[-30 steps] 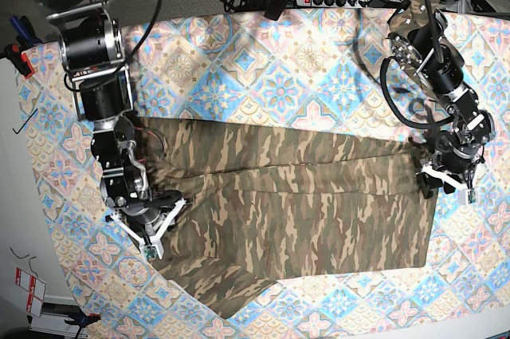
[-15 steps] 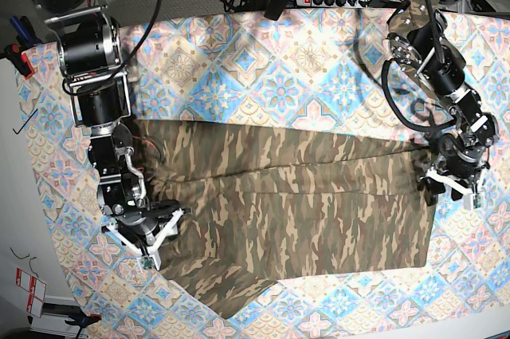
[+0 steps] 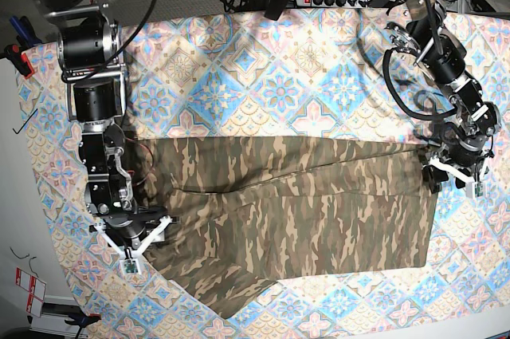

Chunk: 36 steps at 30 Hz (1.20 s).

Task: Fold the T-shirt properly
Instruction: 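Lower the folded edge onto the shirt body and release both grippers, then regrasp the folded edge corners with both grippers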

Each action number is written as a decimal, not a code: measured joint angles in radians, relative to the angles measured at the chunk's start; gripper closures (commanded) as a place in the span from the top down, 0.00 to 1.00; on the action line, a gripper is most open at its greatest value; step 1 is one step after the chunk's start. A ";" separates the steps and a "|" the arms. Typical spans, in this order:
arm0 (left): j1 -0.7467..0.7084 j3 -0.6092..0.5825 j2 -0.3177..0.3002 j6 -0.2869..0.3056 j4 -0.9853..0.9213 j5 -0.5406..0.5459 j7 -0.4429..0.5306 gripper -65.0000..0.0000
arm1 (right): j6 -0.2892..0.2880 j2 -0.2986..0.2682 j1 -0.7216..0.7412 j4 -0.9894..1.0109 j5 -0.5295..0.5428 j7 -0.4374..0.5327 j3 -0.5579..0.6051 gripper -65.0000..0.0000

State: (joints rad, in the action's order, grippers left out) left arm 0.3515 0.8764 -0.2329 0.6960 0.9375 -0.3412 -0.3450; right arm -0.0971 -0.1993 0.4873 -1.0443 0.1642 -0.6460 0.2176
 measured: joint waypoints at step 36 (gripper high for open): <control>-0.015 -0.005 -0.034 0.003 0.004 0.001 -0.002 0.61 | -0.003 0.041 -0.036 0.066 0.092 -0.003 -0.078 0.47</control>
State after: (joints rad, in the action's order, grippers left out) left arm 0.3363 0.8711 -0.2665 0.6987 0.9417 -0.3405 -0.3473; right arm -0.1005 -0.1581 0.4515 -0.9779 0.2565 -0.6491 0.1398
